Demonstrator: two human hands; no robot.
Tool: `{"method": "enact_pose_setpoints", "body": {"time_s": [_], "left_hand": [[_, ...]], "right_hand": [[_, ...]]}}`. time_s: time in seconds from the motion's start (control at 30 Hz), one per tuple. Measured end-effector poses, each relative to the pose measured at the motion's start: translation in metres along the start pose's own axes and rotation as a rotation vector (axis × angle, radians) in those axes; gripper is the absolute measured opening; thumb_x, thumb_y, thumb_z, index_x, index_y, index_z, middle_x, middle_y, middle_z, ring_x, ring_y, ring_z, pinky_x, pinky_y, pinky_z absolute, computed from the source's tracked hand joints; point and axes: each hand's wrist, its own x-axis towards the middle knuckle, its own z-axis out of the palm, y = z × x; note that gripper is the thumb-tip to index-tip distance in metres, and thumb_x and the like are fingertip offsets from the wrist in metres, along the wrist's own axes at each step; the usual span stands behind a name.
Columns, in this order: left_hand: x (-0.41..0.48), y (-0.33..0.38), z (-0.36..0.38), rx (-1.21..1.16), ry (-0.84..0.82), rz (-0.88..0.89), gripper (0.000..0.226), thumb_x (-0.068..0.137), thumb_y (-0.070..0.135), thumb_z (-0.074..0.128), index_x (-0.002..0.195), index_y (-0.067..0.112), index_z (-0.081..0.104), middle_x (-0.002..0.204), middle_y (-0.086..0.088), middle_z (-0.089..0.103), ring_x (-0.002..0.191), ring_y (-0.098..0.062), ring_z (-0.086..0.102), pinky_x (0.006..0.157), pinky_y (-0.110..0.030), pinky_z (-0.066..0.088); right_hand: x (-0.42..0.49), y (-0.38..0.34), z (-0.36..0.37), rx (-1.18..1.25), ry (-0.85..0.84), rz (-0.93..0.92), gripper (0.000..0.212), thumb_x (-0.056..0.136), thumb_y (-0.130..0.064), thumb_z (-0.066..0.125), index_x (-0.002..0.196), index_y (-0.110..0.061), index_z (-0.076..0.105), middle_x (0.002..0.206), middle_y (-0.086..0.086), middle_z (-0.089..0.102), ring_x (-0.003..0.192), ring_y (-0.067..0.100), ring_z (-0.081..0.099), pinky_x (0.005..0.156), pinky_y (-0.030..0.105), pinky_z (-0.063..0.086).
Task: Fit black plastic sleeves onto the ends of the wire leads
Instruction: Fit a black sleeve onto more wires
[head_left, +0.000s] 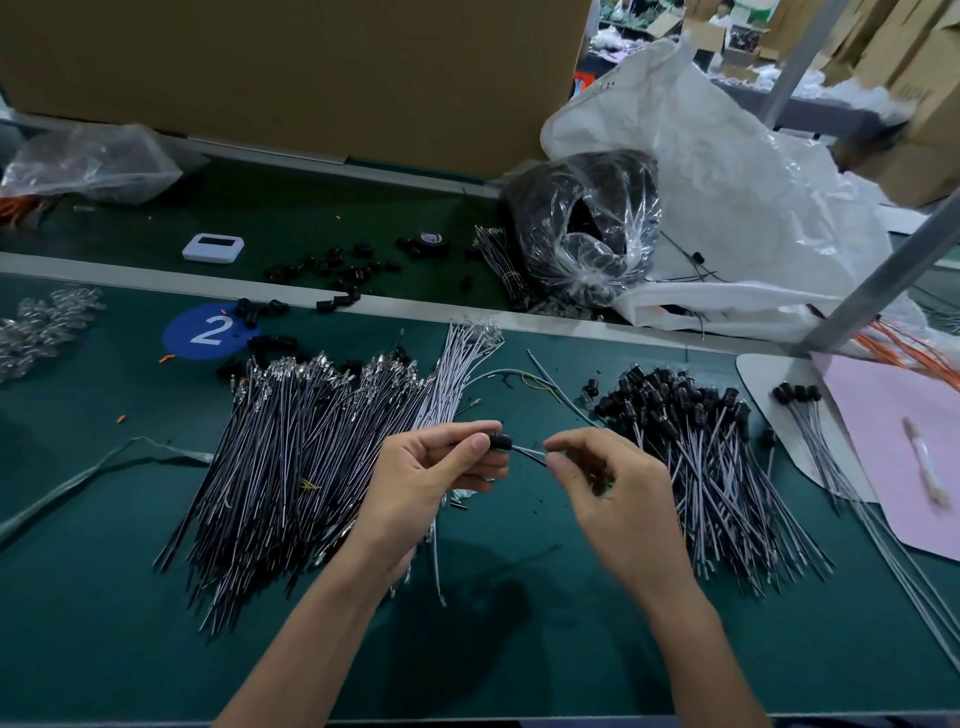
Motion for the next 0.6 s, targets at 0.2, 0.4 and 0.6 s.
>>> {"method": "enact_pose_setpoints", "body": {"time_s": [0.2, 0.4, 0.6], "left_hand": [[-0.0018, -0.0005, 0.0036, 0.015, -0.024, 0.001, 0.017, 0.077, 0.018, 0.067, 0.088, 0.019, 0.080, 0.082, -0.015, 0.075, 0.071, -0.021, 0.074, 0.062, -0.022, 0.056], [-0.0034, 0.0005, 0.0050, 0.008, -0.051, 0.001, 0.018, 0.077, 0.018, 0.067, 0.088, 0.021, 0.081, 0.081, -0.016, 0.075, 0.070, -0.022, 0.073, 0.062, -0.023, 0.057], [-0.0033, 0.0027, 0.0055, 0.020, -0.062, 0.016, 0.019, 0.076, 0.016, 0.068, 0.092, 0.015, 0.077, 0.081, -0.017, 0.075, 0.069, -0.021, 0.073, 0.062, -0.023, 0.056]], "right_hand": [[0.0014, -0.0045, 0.0047, -0.005, 0.024, -0.071, 0.010, 0.083, -0.007, 0.075, 0.078, -0.014, 0.069, 0.074, -0.009, 0.063, 0.069, 0.008, 0.056, 0.065, 0.014, 0.040], [-0.0007, -0.0064, 0.0065, 0.004, 0.084, -0.081, 0.009, 0.085, -0.008, 0.074, 0.078, -0.013, 0.069, 0.073, -0.009, 0.063, 0.069, 0.010, 0.056, 0.065, 0.020, 0.044], [0.0016, -0.0096, 0.0069, 0.023, 0.034, -0.101, 0.008, 0.082, -0.006, 0.076, 0.079, -0.013, 0.072, 0.074, -0.008, 0.064, 0.071, 0.008, 0.055, 0.068, 0.015, 0.041]]}}
